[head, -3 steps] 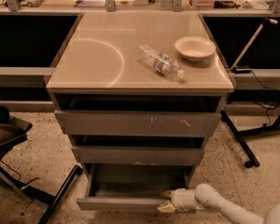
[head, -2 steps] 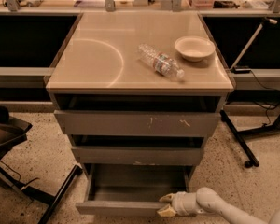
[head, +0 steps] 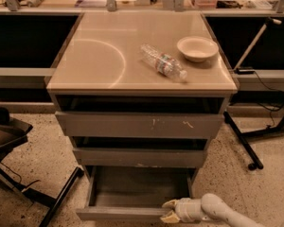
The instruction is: Open bottom drawer
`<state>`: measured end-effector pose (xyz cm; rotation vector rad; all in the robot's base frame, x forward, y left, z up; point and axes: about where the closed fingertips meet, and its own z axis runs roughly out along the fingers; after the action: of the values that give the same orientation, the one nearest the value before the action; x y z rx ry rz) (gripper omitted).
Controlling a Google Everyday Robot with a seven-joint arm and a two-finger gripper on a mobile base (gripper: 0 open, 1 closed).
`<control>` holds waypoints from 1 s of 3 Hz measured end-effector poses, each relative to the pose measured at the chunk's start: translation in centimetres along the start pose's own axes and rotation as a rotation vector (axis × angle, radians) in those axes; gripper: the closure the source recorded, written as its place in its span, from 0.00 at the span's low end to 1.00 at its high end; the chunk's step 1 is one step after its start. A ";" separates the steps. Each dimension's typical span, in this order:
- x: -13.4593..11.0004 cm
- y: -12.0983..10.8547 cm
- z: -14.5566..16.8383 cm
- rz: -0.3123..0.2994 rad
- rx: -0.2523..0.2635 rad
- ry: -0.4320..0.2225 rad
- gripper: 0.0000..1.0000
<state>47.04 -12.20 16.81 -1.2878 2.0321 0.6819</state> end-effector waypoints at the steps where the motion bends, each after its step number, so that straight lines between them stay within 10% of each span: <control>1: 0.5 1.3 -0.4 0.010 -0.002 -0.007 1.00; 3: 1.1 2.7 -0.8 -0.013 -0.023 0.000 1.00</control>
Offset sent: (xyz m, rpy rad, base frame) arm -0.5254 -0.0831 -0.0766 0.3713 0.2117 -0.2240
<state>43.99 -12.30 16.78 -1.3128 2.0192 0.7010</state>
